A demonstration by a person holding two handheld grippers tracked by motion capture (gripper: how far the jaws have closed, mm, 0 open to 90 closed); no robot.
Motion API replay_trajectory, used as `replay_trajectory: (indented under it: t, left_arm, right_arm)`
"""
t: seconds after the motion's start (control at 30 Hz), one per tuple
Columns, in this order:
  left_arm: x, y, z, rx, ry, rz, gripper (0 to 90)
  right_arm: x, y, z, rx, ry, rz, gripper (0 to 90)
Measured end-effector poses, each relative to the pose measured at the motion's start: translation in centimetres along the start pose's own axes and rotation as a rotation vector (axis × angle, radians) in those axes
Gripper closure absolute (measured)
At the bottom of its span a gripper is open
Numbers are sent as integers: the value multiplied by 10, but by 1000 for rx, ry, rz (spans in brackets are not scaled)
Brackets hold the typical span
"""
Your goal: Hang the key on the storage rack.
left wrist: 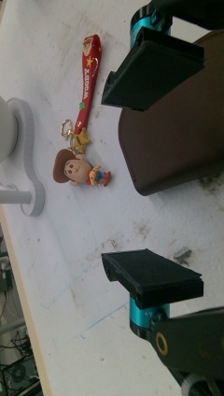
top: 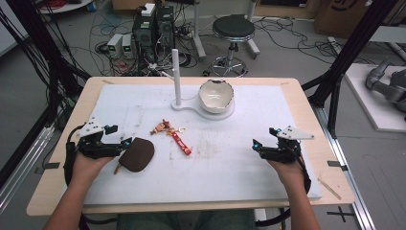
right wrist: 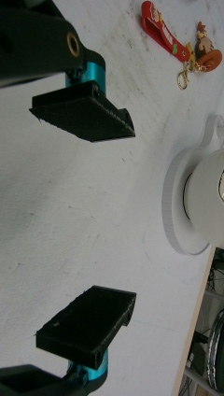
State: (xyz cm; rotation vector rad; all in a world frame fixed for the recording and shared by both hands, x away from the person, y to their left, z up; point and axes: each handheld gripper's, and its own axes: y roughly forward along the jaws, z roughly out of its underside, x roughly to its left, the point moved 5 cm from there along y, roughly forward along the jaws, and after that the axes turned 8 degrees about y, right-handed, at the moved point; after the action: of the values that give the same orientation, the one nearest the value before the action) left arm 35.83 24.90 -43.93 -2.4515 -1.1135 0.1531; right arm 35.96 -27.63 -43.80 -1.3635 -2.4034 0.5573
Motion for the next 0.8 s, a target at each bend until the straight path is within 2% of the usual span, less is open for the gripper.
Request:
replay_trajectory:
  t: [0.33,0.8]
  left_arm:
    - [-3,2,2,20,11,10,206]
    - [-4,0,0,4,12,21,206]
  right_arm:
    - [1,0,1,3,-5,2,186]
    - [5,1,1,6,-11,-6,186]
